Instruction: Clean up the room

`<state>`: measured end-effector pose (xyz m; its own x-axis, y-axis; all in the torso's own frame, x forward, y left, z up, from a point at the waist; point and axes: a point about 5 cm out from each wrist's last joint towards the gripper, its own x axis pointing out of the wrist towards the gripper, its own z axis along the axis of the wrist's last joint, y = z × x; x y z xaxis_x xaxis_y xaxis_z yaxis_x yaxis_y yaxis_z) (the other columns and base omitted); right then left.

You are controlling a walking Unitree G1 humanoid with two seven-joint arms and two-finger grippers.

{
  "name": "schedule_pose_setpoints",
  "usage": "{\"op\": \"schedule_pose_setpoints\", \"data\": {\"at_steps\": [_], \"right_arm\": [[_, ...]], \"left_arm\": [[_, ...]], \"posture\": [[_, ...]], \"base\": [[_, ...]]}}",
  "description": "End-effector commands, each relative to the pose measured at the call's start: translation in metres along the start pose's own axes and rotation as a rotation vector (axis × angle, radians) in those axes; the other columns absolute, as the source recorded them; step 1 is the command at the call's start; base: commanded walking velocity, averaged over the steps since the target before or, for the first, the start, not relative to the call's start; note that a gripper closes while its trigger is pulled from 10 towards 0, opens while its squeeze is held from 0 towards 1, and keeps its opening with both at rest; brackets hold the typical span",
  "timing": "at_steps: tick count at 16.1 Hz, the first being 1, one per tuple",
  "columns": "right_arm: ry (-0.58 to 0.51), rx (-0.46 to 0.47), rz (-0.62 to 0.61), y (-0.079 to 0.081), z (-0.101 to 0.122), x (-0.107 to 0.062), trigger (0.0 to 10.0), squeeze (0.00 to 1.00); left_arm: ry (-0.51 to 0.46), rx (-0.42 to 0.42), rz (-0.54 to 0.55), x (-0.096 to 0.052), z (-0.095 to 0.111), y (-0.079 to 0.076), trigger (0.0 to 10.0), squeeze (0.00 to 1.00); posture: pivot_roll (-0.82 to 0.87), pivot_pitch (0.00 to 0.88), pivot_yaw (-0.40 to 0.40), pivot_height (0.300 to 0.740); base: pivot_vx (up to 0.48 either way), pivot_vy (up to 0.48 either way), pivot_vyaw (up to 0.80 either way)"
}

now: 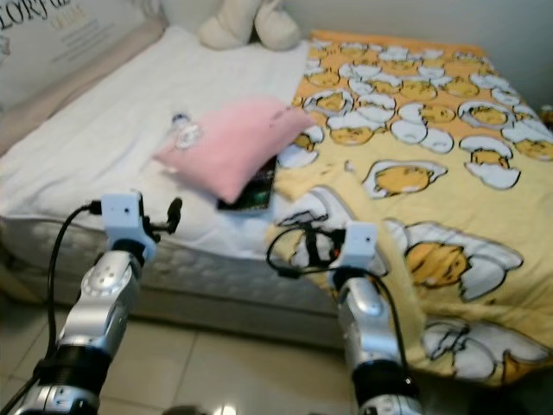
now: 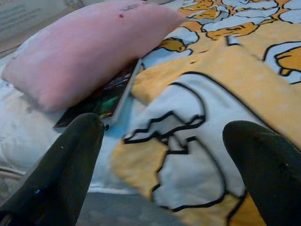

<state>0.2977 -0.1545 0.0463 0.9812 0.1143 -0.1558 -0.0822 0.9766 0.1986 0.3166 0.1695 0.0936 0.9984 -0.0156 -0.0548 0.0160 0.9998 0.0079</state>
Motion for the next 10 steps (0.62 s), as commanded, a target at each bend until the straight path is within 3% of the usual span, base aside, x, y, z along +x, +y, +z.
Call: {"op": "schedule_pose_setpoints", "data": {"at_steps": [1,4,6,7,10], "right_arm": [[-0.01,0.01,0.029,0.01,0.001,0.004,10.0,0.13],[-0.021,0.017,0.035,0.014,0.005,0.008,10.0,0.14],[-0.027,0.018,0.036,0.015,0.006,0.009,10.0,0.14],[-0.024,-0.004,0.043,0.015,0.005,0.008,10.0,0.14],[-0.13,-0.042,-0.016,0.008,0.022,0.007,10.0,0.14]], "left_arm": [[-0.002,0.018,0.019,0.001,0.003,0.008,10.0,0.0],[-0.006,0.04,0.024,0.003,0.005,0.009,10.0,0.0],[-0.015,0.105,0.045,0.005,0.007,0.011,10.0,0.0],[-0.038,0.055,0.006,0.004,0.01,0.008,10.0,0.0],[-0.055,0.017,-0.016,0.003,0.01,0.003,10.0,0.0]], "posture": [[0.0,0.0,0.009,0.74],[0.0,0.0,0.014,0.74],[0.0,0.0,0.009,0.74],[0.0,0.0,0.003,0.74],[-0.01,0.0,0.001,0.74]], "base": [[0.0,0.48,0.0],[0.0,0.48,0.0],[0.0,0.0,0.0],[0.0,0.0,0.0],[0.48,0.0,0.0]]}}
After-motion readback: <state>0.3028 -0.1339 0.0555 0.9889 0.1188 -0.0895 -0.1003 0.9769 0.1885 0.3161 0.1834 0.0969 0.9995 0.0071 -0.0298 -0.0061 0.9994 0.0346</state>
